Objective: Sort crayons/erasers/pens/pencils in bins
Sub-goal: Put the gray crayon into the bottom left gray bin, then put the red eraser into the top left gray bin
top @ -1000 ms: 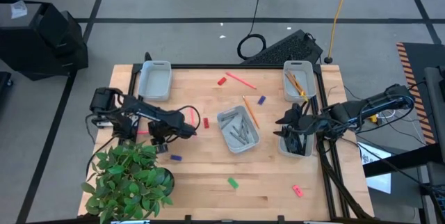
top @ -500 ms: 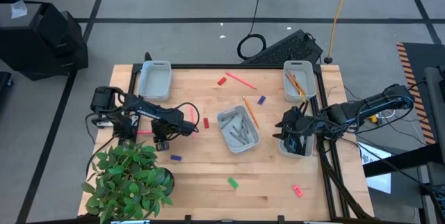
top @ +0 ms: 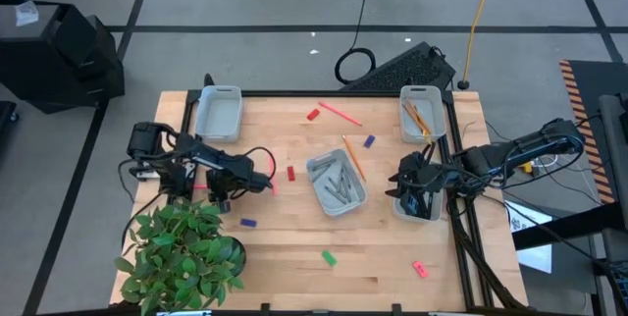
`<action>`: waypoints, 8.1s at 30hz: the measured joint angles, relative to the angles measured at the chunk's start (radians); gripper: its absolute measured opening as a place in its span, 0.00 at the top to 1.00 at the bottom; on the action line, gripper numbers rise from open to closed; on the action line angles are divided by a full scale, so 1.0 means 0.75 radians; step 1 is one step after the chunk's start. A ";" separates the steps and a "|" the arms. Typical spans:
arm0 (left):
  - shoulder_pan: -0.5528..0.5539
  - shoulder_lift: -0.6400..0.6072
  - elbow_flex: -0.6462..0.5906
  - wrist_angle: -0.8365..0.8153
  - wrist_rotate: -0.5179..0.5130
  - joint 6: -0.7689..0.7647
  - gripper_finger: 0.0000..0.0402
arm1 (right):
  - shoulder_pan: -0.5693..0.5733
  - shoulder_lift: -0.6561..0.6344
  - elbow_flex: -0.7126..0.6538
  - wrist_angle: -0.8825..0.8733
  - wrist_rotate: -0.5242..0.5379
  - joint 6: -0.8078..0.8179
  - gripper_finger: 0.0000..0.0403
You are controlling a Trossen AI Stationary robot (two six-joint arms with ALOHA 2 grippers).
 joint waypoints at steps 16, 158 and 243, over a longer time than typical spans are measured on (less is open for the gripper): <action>-0.135 0.000 0.063 0.027 0.038 0.040 0.91 | 0.000 0.000 0.000 0.000 -0.001 0.028 0.47; 0.002 0.868 1.790 0.156 -0.212 0.448 0.84 | 0.016 0.263 0.483 -0.610 -0.057 -0.234 0.47; 0.825 0.620 1.359 0.610 0.305 0.610 0.87 | -0.665 0.616 0.441 0.418 -0.199 0.029 0.50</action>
